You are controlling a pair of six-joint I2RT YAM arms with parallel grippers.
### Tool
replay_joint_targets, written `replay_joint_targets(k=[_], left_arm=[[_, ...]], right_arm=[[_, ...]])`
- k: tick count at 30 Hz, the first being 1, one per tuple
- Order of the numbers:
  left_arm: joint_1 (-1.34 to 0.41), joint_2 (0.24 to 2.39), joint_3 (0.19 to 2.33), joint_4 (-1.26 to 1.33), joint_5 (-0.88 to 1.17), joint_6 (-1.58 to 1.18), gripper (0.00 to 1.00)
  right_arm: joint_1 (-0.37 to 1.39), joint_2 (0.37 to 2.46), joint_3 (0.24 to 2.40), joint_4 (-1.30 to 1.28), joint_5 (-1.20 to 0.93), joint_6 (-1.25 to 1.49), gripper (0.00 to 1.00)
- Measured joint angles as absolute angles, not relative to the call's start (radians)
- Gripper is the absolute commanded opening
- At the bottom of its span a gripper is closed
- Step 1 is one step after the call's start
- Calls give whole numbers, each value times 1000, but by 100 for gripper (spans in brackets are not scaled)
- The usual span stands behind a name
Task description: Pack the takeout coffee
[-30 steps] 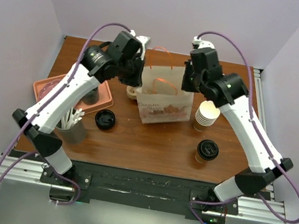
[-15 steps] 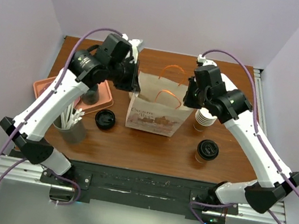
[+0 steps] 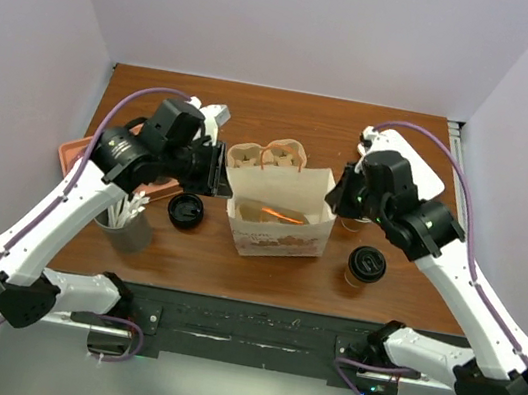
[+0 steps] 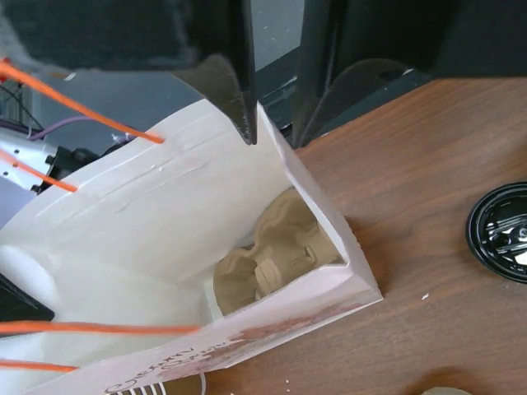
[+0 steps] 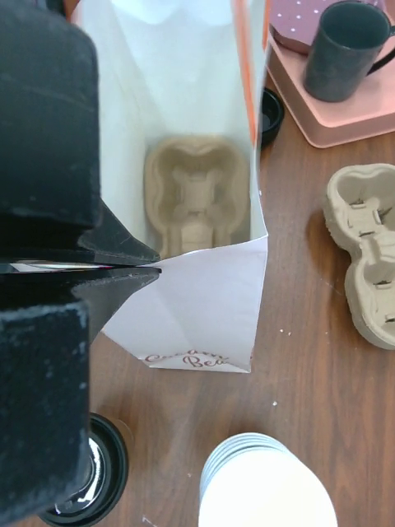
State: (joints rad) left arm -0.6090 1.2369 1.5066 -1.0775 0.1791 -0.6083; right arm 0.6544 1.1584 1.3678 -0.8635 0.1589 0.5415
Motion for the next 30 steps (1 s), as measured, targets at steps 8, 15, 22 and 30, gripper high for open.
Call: replay_joint_targets(k=[8,15,22,30], left_arm=[[-609,1188,1445,-1031,198,-611,54],[-609,1135,1423,-964,271,-590,66],[-609,999,1601,-899,239,-501,69],[-609,1000,1459,-884,236,-458,69]], right_arm=[[654,867,1053,-702,57,510,2],[654,585,853,-571,-14,452,0],[654,562,852,-538,-23,385,0],[654,543,819,-546,-21,400,0]])
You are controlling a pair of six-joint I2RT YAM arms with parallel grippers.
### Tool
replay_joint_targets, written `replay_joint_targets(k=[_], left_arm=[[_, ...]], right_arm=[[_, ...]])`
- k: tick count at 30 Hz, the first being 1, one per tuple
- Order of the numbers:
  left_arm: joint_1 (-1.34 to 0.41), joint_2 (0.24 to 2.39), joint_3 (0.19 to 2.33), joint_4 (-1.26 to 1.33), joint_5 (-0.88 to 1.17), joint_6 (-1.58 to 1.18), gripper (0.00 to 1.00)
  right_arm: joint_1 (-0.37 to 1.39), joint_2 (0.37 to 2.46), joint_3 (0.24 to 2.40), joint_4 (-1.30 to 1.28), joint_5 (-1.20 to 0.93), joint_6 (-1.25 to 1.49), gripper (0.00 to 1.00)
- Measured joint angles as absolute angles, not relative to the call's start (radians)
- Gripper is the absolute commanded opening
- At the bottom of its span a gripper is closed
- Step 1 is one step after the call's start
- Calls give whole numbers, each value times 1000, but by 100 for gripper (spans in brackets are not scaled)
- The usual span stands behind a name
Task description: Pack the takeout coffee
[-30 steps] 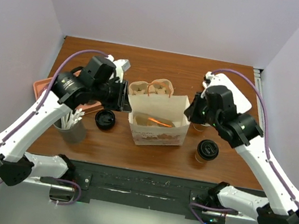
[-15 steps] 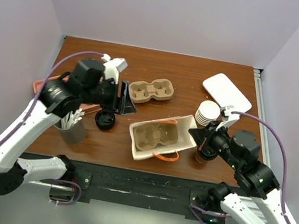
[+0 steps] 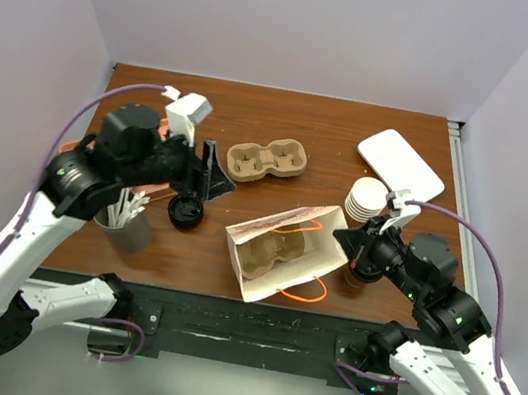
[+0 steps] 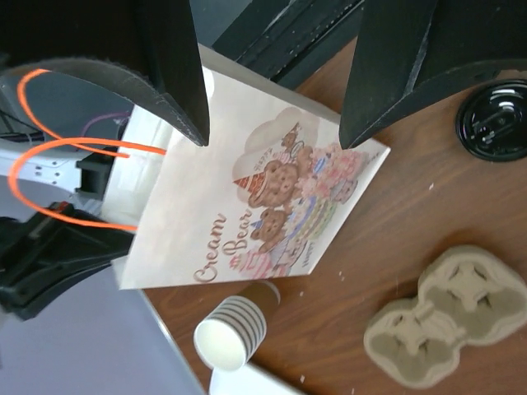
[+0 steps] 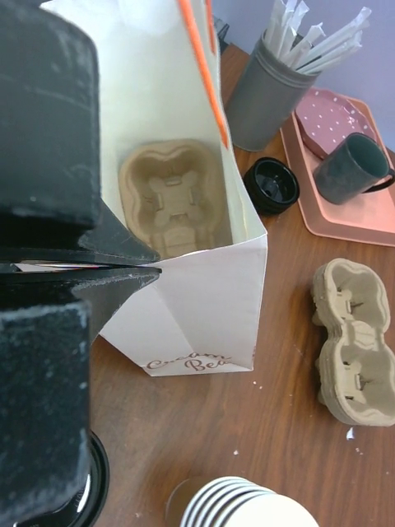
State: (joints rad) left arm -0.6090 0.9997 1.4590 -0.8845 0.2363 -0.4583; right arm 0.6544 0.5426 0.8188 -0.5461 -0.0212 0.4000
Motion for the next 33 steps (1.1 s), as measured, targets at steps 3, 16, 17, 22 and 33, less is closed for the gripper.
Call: replay_joint_targets(k=[3,16,17,22,33], left_arm=[[-609,1040,1425,-892,241,-452,69],[-609,1028,1371,-926,327,-516,66],[-609,1036,1377,-943,325,-518,66],[-609,1119,1465,-1019,317,-545,66],[-622,1118,1493,-1115,289,-640,59]], right_arm=[[654,551,819,-562,-14,432,0],[654,678,908,-638,53,561,0],[654,699,920,-638,58,575,0],[654,733,935,-640,88,631,0],[654,809,995,-672,93,712,0]])
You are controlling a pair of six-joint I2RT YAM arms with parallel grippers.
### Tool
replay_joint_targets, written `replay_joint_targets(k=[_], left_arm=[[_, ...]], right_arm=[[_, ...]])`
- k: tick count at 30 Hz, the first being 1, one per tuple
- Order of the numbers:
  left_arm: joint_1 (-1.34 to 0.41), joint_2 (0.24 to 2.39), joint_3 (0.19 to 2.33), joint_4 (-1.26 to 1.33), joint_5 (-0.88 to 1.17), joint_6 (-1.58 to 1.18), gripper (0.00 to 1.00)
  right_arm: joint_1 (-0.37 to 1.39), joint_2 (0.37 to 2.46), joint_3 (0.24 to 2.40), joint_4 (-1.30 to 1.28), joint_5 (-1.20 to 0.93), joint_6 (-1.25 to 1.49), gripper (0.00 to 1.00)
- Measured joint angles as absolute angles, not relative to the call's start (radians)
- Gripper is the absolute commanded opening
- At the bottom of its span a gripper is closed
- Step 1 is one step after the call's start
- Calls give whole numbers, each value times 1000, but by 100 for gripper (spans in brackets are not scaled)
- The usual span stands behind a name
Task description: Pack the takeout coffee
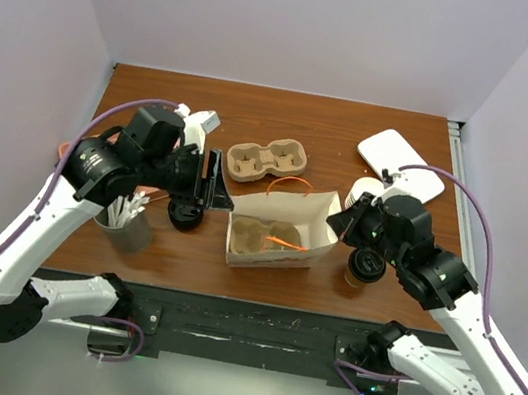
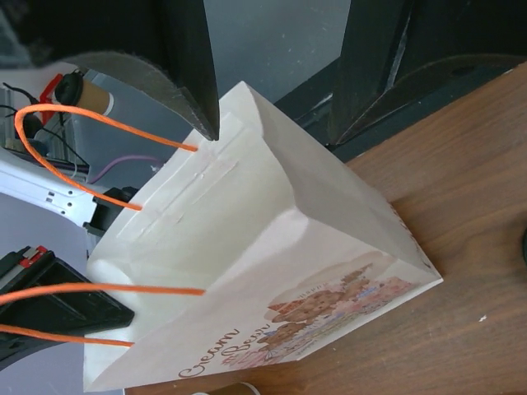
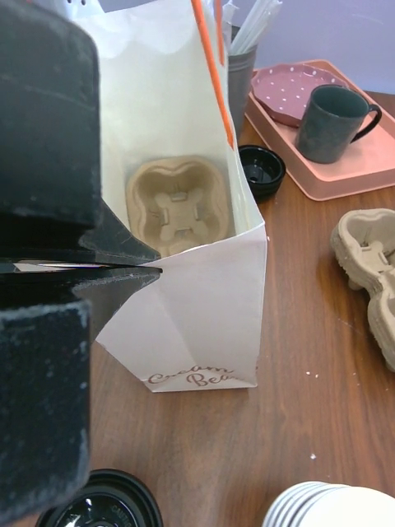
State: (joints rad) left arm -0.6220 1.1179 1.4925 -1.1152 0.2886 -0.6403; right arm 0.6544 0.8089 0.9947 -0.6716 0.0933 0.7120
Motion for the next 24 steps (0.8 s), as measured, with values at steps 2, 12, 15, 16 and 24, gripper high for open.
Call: replay_joint_targets(k=[2,12,15,16,24], left_arm=[[-631,1118,1490,-1108,289,-665,59],[-662,1110,1378,-1063,290,-714,50],[-663,1145,1383,-1065,278,-705,31],[-663,1163,1391,-1070,270,-695,18],[-670,1375,1741,-1216,201,-617,0]], right_arm=[[654,820,1002,-683,96,727,0],[654,870,1052,-703,111,788,0],[654,868,1052,-702,108,809,0],[654,867,1051,-701,105,815,0],[654,810,986,-648,102,870,0]])
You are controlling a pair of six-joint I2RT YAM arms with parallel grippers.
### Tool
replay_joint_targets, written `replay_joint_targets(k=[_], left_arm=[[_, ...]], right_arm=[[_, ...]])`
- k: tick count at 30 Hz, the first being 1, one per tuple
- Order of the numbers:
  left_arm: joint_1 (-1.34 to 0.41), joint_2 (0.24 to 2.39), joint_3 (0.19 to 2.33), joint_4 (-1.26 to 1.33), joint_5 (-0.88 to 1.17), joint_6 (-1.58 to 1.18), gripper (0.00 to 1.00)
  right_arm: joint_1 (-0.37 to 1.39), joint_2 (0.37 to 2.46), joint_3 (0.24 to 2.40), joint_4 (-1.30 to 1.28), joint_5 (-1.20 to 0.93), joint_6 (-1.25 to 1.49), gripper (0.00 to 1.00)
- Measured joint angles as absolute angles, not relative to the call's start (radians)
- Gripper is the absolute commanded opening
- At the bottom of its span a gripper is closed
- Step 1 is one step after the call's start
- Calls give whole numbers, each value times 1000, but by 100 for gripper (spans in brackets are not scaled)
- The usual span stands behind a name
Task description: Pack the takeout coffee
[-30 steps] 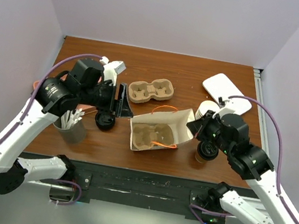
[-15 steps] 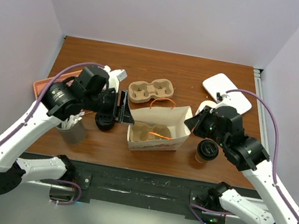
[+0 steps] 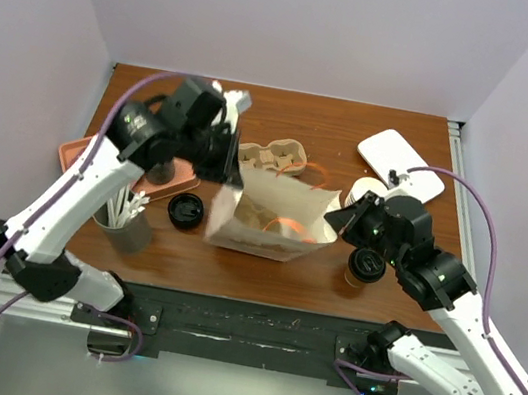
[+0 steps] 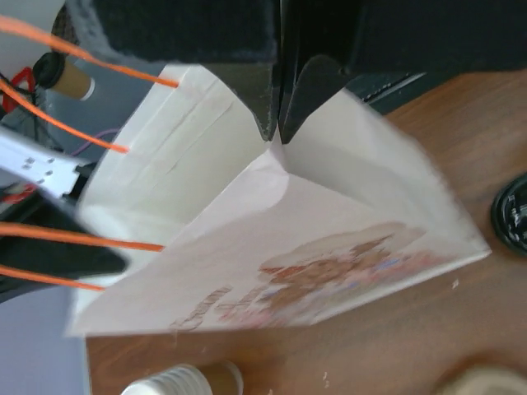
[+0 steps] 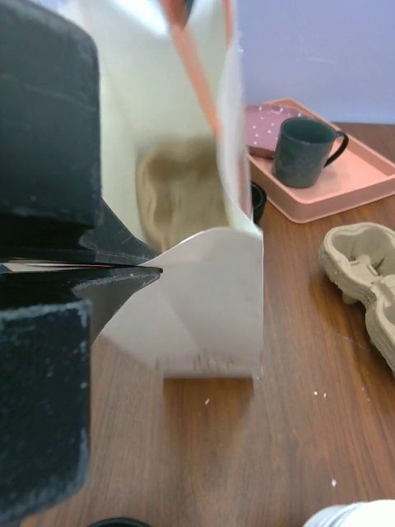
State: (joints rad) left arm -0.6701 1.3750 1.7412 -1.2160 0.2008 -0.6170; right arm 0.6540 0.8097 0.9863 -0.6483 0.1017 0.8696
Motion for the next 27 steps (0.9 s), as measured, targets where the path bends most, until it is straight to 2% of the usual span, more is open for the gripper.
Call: replay_joint_targets(k=[2,5,9,18,27], left_arm=[[-672,1472,1967,-1264,198,-609,0],[-679,1518,2104,-1221,210,-610,0],[-705,1507,2102,-1245,230,-627,0],[-726,1482,1879,-1216,229,-625,0],[-754,1438,1806,-1168,225,-627,0]], right_arm=[[654,796,950,-599,88,892,0],[654,779,862,-507,68,935,0],[654,779,785,-454,49,981,0],[654,771,809,-427,89,942,0],[654,717,808,-458,129,886,0]])
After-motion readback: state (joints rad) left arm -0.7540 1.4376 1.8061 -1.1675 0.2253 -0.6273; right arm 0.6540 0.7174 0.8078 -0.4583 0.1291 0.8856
